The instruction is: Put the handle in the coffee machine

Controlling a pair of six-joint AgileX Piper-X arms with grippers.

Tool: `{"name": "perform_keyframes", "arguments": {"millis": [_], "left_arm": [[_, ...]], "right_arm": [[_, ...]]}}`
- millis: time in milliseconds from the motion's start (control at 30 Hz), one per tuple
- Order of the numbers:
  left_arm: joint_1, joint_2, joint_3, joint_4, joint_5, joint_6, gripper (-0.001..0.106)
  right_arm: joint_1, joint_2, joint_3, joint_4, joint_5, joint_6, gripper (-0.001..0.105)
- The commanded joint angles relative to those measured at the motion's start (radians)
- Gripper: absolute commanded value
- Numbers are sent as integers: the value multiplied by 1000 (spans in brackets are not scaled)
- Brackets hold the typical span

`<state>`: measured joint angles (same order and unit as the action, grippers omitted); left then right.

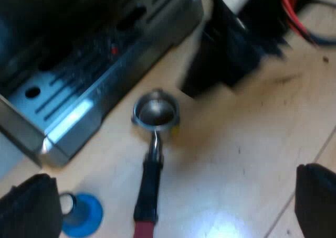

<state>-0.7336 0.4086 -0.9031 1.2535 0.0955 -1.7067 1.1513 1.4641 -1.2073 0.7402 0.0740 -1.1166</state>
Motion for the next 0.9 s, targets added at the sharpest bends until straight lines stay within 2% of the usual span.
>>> {"name": "perform_keyframes", "arguments": {"millis": [33, 67, 100, 133, 233, 267, 367, 433, 533, 867, 900], "left_arm": [[-5, -3, 44, -71, -18, -13, 91], [-5, -3, 53, -78, -18, -13, 91], [-5, -1, 64, -87, -18, -13, 91], [-5, -1, 87, -109, -18, -13, 91], [-5, -1, 124, -140, -18, -13, 91], [-5, -1, 127, -144, -18, -13, 91], [-5, 0, 145, -149, -15, -13, 91], [-5, 0, 144, -149, -11, -13, 91], [-5, 0, 144, -150, -11, -13, 91], [-5, 0, 144, -150, -10, -13, 91], [-5, 0, 144, -150, -10, -13, 91]], "right_arm": [[-149, -48, -54, 6, -38, -94, 85], [-152, -48, -55, 6, -40, -94, 86], [-208, -33, -59, 4, -74, -151, 85], [-220, -26, -59, 4, -74, -172, 85], [-230, -19, -59, 0, -74, -196, 85], [-239, 6, -63, -3, -112, -268, 85], [-239, 46, -66, -3, -120, -354, 85], [-239, 59, -70, -3, -137, -387, 85], [-239, 92, -80, -3, -171, -427, 85], [-240, 154, -80, -22, -174, -464, 85], [-240, 198, -80, -55, -176, -479, 85]]}}
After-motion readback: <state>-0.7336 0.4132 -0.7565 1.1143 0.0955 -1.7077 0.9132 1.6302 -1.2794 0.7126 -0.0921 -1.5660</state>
